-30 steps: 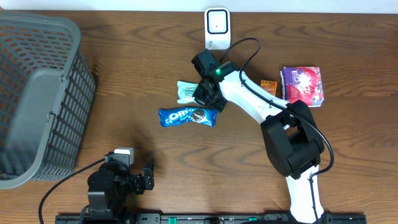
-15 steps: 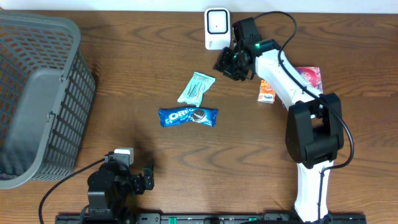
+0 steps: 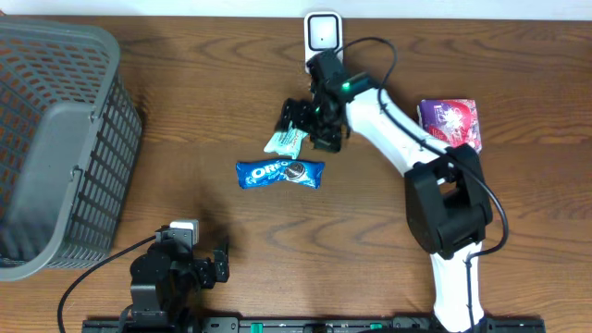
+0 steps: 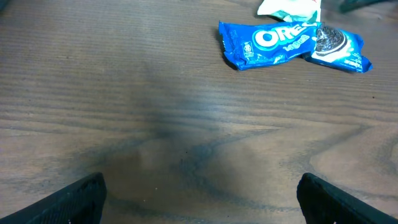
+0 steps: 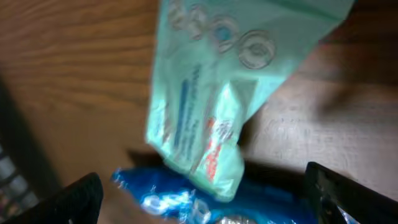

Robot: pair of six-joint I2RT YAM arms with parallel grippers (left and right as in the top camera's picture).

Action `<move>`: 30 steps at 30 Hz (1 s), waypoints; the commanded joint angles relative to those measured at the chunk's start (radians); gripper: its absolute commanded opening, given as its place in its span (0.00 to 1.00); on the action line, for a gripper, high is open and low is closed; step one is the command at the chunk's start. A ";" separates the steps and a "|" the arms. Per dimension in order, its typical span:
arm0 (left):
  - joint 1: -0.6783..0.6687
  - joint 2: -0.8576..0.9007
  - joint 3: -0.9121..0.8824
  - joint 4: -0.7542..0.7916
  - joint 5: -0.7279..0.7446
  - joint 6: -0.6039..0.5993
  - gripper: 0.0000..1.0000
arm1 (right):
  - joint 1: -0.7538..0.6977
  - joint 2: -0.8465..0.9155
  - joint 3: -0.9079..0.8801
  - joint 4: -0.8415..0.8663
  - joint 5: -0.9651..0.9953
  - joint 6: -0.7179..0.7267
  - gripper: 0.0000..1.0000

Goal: Scan the item barcode

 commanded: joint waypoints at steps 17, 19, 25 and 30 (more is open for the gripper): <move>-0.004 -0.006 -0.004 -0.021 0.012 0.017 0.98 | 0.027 0.007 -0.225 0.367 0.093 0.084 0.48; -0.004 -0.006 -0.004 -0.021 0.012 0.017 0.98 | 0.036 0.013 -0.225 0.374 0.119 0.081 0.55; -0.004 -0.006 -0.004 -0.021 0.012 0.017 0.98 | 0.046 0.053 -0.225 0.386 0.132 0.080 0.33; -0.004 -0.006 -0.004 -0.021 0.012 0.017 0.98 | -0.005 0.036 -0.199 0.395 -0.098 0.070 0.01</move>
